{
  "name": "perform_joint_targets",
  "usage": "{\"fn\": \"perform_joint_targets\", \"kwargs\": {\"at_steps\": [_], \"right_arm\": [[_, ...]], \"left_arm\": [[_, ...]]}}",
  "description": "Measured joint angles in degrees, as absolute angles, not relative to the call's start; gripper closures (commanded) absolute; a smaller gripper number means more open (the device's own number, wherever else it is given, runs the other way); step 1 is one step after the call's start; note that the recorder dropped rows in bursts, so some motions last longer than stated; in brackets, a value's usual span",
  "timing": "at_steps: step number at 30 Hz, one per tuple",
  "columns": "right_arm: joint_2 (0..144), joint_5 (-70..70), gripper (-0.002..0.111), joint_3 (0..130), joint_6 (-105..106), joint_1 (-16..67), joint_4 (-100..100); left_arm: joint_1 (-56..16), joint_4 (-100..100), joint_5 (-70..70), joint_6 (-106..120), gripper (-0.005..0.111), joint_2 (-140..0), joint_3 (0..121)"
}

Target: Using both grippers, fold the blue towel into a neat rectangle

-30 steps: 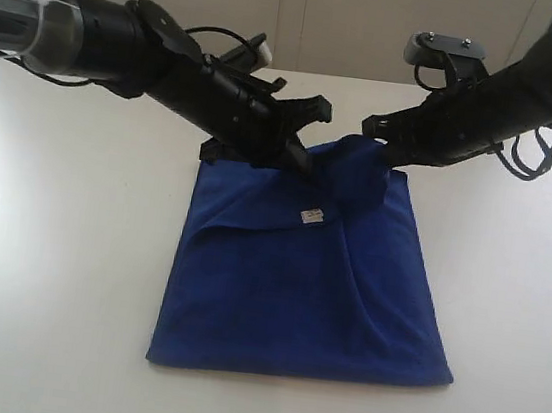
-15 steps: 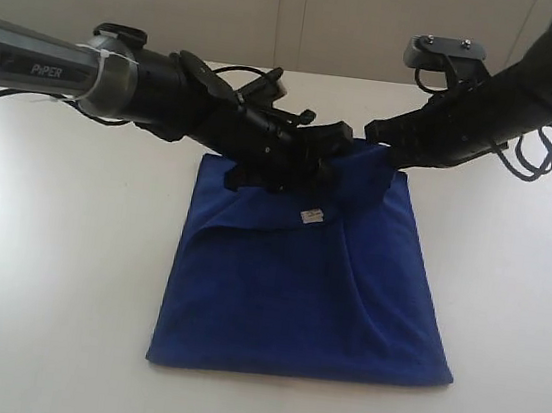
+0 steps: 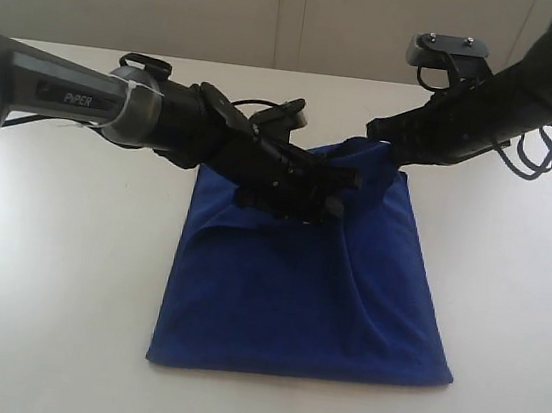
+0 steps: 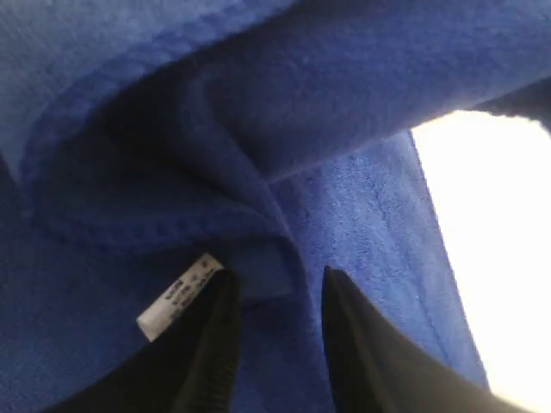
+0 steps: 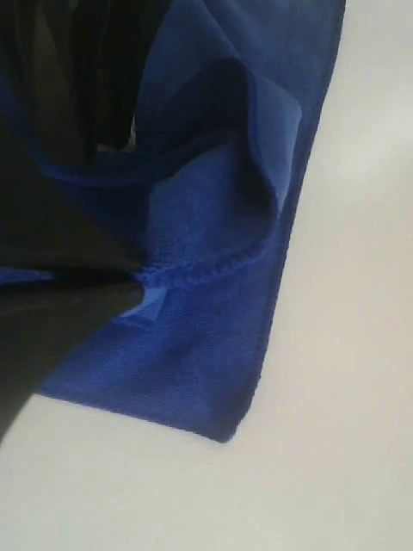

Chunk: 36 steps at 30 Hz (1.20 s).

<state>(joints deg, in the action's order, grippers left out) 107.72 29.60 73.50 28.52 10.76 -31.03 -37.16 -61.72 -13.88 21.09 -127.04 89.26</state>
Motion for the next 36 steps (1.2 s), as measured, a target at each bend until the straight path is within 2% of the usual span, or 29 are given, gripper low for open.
{"fn": "perform_joint_targets", "kwargs": {"at_steps": [2, 6, 7, 27, 29, 36], "right_arm": [[107.72, 29.60, 0.108, 73.50, 28.52, 10.76, -31.03], [107.72, 29.60, 0.108, 73.50, 28.52, 10.76, -31.03], [107.72, 29.60, 0.108, 73.50, 28.52, 10.76, -31.03], [107.72, 27.94, 0.108, 73.50, 27.11, 10.76, -31.13], [107.72, 27.94, 0.108, 73.50, 26.84, 10.76, -31.13], [107.72, 27.94, 0.108, 73.50, 25.28, 10.12, -31.13]], "left_arm": [[-37.16, -61.63, -13.88, 21.22, 0.073, -127.44, 89.26], [-37.16, -61.63, -13.10, 21.43, 0.105, -127.44, 89.26], [-37.16, -61.63, -12.98, 21.43, 0.107, -127.44, 89.26], [-37.16, -60.71, -10.63, 21.30, 0.106, -125.77, 89.26], [-37.16, -60.58, -10.63, 21.30, 0.101, -125.77, 89.26], [-36.59, -60.58, -10.53, 20.53, 0.071, -125.65, 89.26]]}}
